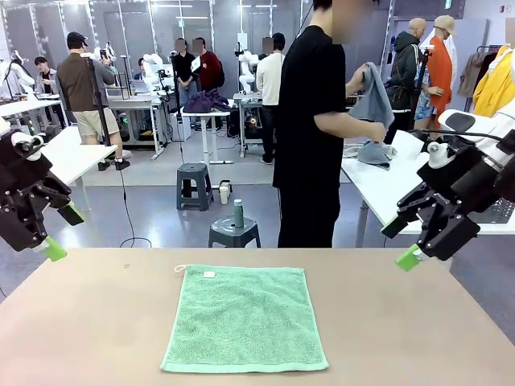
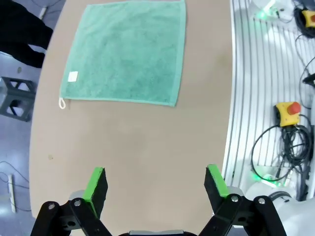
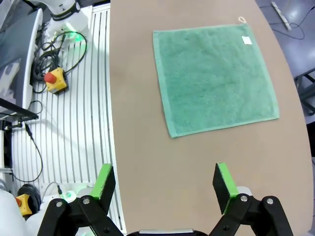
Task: Fold the towels and place them in the basket.
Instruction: When a person lays out a Towel with hook on the table, fold it in half twice.
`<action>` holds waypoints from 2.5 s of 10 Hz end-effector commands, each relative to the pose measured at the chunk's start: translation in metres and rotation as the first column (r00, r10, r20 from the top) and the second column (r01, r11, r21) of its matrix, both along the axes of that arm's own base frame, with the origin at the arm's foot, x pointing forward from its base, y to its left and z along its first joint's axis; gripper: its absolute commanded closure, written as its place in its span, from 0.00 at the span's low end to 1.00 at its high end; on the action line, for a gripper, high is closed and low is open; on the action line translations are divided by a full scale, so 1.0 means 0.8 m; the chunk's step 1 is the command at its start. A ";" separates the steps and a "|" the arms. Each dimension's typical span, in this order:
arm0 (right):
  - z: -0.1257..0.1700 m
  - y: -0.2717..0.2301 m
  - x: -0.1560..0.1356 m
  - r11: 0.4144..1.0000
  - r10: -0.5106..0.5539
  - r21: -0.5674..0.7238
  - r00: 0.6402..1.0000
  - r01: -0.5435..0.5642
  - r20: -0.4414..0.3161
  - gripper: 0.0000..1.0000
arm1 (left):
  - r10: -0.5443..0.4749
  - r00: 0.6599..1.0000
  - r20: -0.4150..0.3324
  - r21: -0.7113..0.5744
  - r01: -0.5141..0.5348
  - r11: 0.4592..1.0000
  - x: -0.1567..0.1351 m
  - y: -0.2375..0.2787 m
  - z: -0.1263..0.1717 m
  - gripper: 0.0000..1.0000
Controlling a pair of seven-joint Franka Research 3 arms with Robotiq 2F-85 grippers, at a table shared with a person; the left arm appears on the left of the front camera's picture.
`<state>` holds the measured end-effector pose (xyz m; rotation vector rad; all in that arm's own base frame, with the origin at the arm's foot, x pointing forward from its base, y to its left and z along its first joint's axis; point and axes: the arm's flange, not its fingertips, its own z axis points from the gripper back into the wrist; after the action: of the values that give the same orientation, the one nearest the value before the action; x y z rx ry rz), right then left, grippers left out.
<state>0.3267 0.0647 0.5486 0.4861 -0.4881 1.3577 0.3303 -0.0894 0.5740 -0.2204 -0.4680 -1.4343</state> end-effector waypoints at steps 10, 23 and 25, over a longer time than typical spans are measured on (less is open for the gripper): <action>-0.145 0.145 0.001 0.946 0.079 -0.309 0.994 -0.099 -0.075 0.00 | -0.076 0.997 -0.008 0.306 0.075 0.949 0.004 -0.172 -0.153 0.00; -0.254 0.197 0.035 0.863 0.133 -0.497 0.990 -0.095 0.041 0.00 | -0.034 0.994 -0.106 0.347 0.069 0.935 -0.001 -0.222 -0.298 0.00; -0.254 0.197 0.035 0.863 0.133 -0.497 0.990 -0.095 0.041 0.00 | -0.034 0.994 -0.106 0.347 0.069 0.935 -0.001 -0.222 -0.298 0.00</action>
<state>0.3552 0.2222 0.3446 0.0370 -0.1504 1.5462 0.3296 -0.2669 0.3371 -0.0150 -0.1225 -1.5350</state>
